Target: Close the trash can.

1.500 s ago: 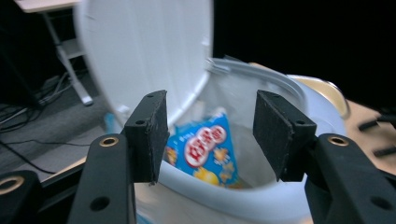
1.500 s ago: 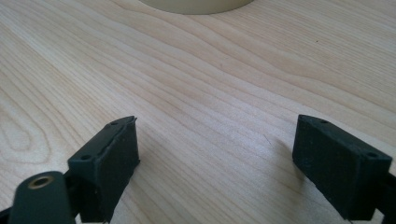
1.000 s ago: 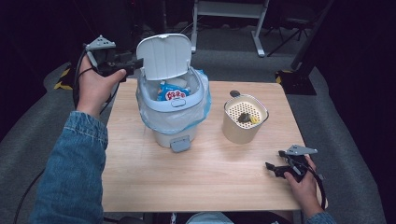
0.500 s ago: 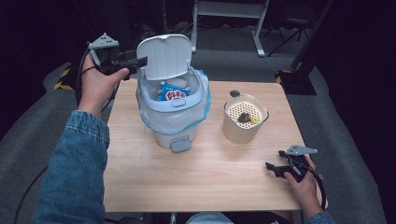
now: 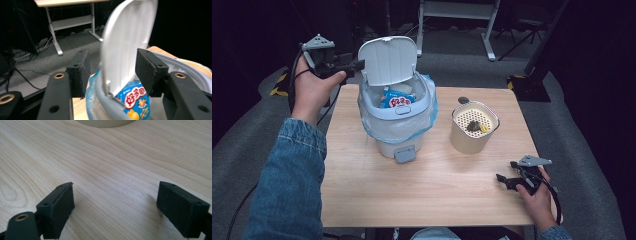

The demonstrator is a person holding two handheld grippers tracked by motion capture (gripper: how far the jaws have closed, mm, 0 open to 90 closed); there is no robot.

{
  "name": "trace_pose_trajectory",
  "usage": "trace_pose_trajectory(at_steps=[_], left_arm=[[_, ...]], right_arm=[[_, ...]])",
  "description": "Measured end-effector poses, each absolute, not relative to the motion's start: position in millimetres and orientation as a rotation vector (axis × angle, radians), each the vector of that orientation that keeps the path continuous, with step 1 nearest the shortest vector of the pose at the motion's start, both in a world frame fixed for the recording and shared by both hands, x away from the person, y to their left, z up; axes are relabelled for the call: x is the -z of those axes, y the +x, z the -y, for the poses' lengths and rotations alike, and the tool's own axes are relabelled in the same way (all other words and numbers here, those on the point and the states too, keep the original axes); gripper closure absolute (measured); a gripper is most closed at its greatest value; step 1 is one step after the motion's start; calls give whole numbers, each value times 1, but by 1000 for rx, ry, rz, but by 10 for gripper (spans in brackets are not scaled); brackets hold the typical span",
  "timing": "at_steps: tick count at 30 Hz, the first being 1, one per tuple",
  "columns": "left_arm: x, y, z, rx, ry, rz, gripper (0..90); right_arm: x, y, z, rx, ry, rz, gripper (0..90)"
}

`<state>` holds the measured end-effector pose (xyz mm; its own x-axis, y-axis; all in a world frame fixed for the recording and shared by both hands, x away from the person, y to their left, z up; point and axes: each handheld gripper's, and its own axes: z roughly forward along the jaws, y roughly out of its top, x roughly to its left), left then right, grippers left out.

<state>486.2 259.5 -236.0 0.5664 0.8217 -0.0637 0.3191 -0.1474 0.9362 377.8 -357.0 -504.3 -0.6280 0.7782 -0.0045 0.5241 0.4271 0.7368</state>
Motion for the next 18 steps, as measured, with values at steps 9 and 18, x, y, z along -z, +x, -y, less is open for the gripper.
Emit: trace_pose_trajectory(at_steps=[9, 18], left_arm=[[230, 487, -239, -536, 1749, -853, 466], [239, 459, -227, -402, 1808, -743, 479]], right_arm=[[504, 378, 357, -1026, 1116, -2341, 144], [504, 378, 357, -1026, 1116, -2341, 144]])
